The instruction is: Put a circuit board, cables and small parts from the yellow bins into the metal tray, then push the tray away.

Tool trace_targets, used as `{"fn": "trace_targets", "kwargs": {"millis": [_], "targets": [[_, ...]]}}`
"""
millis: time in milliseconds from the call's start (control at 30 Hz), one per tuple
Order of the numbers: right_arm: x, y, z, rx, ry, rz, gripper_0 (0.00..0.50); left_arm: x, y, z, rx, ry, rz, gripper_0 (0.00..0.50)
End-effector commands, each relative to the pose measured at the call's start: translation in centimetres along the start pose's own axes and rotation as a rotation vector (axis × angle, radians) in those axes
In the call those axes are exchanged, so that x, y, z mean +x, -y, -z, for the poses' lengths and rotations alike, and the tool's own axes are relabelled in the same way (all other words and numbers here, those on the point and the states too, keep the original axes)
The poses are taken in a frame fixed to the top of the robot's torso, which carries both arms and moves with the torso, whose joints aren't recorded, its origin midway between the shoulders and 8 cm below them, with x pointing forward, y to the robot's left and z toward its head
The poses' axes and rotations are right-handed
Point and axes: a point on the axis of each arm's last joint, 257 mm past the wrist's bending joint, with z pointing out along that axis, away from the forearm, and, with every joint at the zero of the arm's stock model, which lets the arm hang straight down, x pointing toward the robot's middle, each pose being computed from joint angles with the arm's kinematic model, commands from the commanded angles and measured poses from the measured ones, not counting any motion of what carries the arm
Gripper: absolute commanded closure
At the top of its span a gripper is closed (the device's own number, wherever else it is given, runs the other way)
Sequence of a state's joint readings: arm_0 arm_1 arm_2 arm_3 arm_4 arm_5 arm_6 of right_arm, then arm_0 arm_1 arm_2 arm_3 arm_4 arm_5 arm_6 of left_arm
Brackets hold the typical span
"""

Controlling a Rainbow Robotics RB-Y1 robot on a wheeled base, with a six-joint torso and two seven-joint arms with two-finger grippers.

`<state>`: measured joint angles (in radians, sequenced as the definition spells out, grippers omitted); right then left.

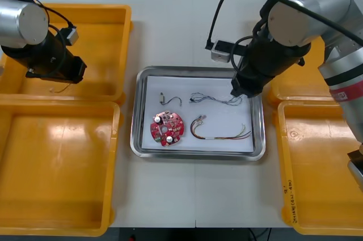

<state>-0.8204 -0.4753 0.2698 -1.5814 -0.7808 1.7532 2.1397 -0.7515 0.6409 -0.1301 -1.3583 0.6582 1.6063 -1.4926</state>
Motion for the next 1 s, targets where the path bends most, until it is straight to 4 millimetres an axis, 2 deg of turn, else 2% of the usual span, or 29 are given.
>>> {"fn": "trace_targets", "kwargs": {"millis": [33, 167, 267, 367, 500, 667, 1000], "targets": [[-2.0, 1.8, 5.0, 0.022, 0.055, -0.001, 0.000, -4.6, 1.9, 5.7, 0.003, 0.091, -0.126, 0.500], [-0.9, 2.1, 6.4, 0.000, 0.048, -0.041, 0.000, -4.9, 3.9, 6.9, 0.019, 0.088, -0.145, 0.500], [-0.8, 3.2, 7.8, 0.006, 0.098, -0.091, 0.000, -5.2, 5.7, 7.8, 0.039, 0.089, -0.160, 0.500], [-0.4, 4.5, 9.3, 0.022, 0.144, -0.144, 0.000, -5.6, 7.4, 8.6, 0.057, 0.093, -0.171, 0.500], [1.2, 7.0, 11.7, 0.068, 0.195, -0.231, 0.000, -5.9, 10.0, 9.3, 0.076, 0.092, -0.165, 0.500], [4.3, 9.3, 13.7, 0.118, 0.204, -0.319, 0.000, -5.6, 13.0, 9.3, 0.078, 0.097, -0.152, 0.500], [11.8, 11.7, 15.5, 0.185, 0.160, -0.576, 0.000, -5.1, 17.8, 8.8, 0.070, 0.094, -0.121, 0.500]]}}
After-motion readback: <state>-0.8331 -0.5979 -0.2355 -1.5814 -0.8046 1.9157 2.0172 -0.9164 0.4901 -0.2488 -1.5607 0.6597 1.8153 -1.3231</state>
